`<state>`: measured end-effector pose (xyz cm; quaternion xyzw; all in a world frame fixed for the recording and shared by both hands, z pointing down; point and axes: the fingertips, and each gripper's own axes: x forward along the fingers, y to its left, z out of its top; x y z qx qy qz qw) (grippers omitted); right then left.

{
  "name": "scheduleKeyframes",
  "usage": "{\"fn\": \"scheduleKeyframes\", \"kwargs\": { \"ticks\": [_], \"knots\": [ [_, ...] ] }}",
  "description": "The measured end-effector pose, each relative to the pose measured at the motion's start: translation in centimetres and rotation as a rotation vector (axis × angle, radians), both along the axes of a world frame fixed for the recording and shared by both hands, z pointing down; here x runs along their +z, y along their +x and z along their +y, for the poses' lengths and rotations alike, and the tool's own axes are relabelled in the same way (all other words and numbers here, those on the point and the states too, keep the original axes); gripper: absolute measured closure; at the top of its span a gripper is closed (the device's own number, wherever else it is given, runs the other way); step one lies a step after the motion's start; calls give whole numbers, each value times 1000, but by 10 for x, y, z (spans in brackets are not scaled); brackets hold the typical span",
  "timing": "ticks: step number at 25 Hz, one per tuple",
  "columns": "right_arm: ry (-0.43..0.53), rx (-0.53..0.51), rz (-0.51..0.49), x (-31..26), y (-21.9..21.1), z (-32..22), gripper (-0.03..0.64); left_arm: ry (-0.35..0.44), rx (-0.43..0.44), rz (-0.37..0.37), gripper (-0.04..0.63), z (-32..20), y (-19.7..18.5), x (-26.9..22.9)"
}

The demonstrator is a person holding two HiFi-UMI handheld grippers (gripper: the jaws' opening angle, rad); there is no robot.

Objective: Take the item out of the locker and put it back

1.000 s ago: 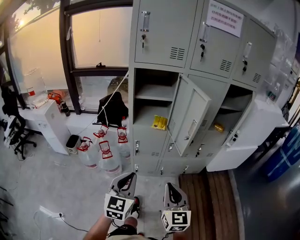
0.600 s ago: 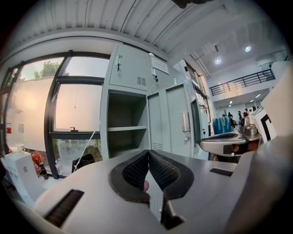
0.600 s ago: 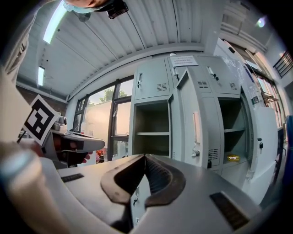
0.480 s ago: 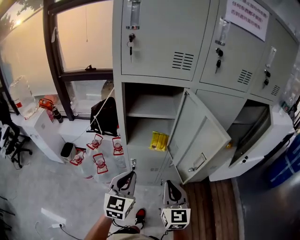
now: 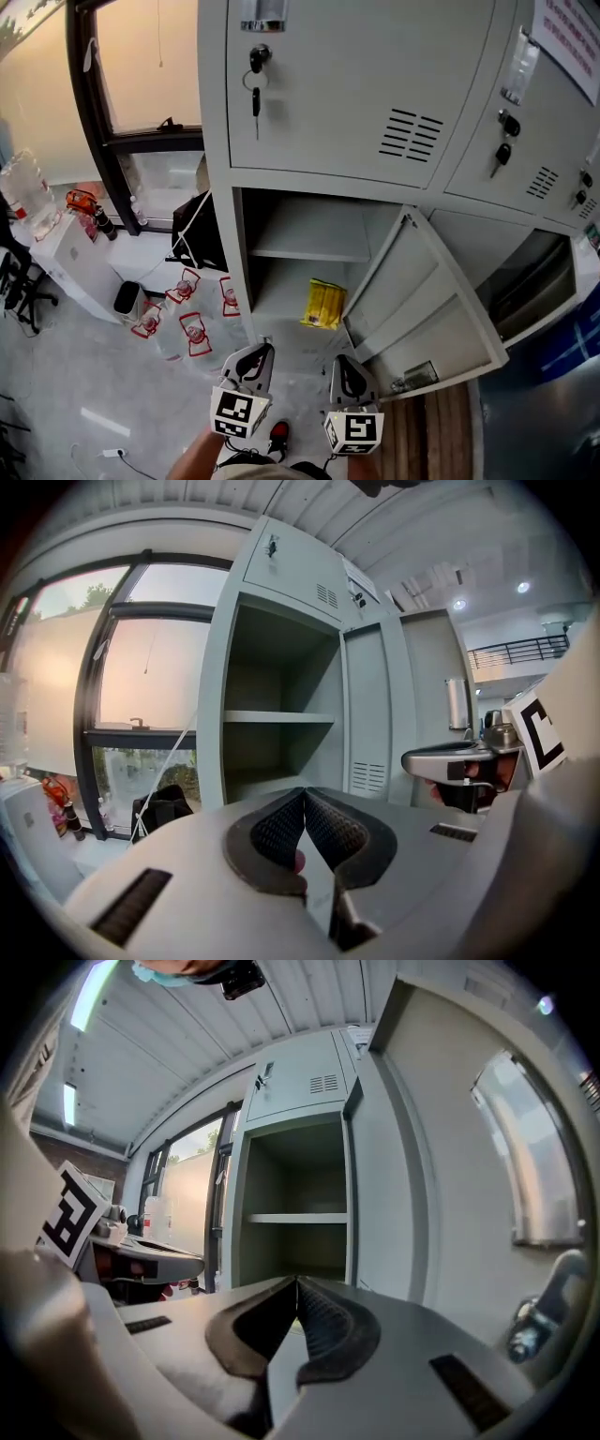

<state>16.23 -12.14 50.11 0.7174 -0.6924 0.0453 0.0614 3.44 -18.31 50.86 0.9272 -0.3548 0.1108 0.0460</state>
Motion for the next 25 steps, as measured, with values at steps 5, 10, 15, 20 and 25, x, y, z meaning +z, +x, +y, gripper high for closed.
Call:
{"fn": "scheduleKeyframes", "kwargs": {
  "ticks": [5, 10, 15, 20, 25],
  "knots": [
    [-37, -12, 44, 13, 3, -26, 598, -16, 13, -6, 572, -18, 9, 10],
    [-100, -44, 179, 29, -2, -49, 597, -28, 18, -14, 572, -31, 14, 19],
    [-186, -71, 303, 58, -8, -69, 498, -34, 13, -28, 572, -38, 13, 27],
    [-246, -85, 488, 75, -12, -84, 416, -46, 4, -39, 572, -39, 10, 33],
    [-319, -111, 589, 96, -11, -98, 331, -53, -9, -53, 572, -42, 9, 37]
  ]
}}
